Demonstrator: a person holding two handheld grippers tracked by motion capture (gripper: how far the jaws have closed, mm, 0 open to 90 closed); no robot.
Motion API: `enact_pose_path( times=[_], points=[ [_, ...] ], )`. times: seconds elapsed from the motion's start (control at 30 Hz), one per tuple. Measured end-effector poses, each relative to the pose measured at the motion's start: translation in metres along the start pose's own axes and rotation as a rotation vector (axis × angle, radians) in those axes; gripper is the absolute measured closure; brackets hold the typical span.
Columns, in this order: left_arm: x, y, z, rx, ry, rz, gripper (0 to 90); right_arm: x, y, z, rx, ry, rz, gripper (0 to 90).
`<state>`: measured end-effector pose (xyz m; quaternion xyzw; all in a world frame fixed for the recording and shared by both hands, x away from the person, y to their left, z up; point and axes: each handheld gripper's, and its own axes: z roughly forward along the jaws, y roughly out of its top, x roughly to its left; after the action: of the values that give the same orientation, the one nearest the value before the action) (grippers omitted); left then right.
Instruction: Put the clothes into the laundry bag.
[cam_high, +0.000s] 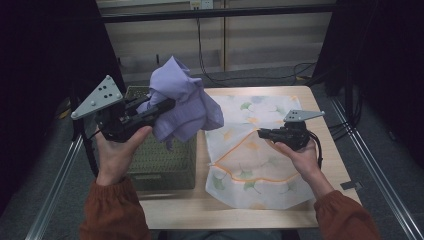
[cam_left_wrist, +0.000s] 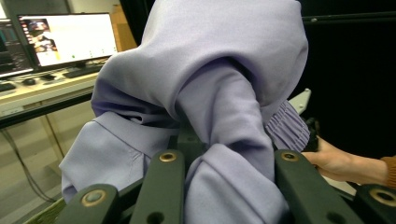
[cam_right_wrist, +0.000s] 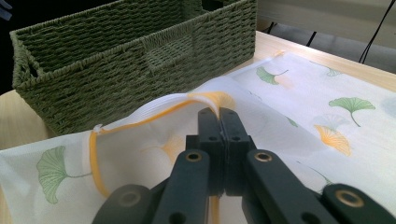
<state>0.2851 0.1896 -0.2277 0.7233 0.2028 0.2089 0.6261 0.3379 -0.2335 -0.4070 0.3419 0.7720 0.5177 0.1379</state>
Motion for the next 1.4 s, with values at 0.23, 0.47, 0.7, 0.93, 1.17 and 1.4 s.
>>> enact_pose_path(
  times=[0.23,0.47,0.7,0.93,1.17,1.4],
  points=[
    [-0.011,-0.003,0.013,0.009,-0.042,0.002,73.8,0.000,0.000,0.001,0.000,0.002,0.003,89.7],
    [-0.021,-0.004,0.029,0.010,-0.086,-0.016,73.7,-0.002,-0.001,0.001,0.002,0.003,0.005,89.7],
    [-0.030,-0.012,0.043,0.020,-0.113,-0.027,73.8,-0.002,-0.002,0.000,-0.002,0.003,0.012,89.7],
    [-0.043,-0.016,0.051,0.037,-0.150,-0.025,73.8,-0.002,-0.001,0.001,-0.002,0.007,0.009,89.7],
    [-0.054,-0.025,0.055,0.025,-0.195,-0.042,73.9,-0.002,-0.001,0.000,-0.006,0.012,0.012,89.7],
    [-0.070,-0.030,0.068,0.062,-0.262,-0.019,73.8,-0.001,0.000,0.000,-0.006,0.012,0.013,89.7]
  ],
)
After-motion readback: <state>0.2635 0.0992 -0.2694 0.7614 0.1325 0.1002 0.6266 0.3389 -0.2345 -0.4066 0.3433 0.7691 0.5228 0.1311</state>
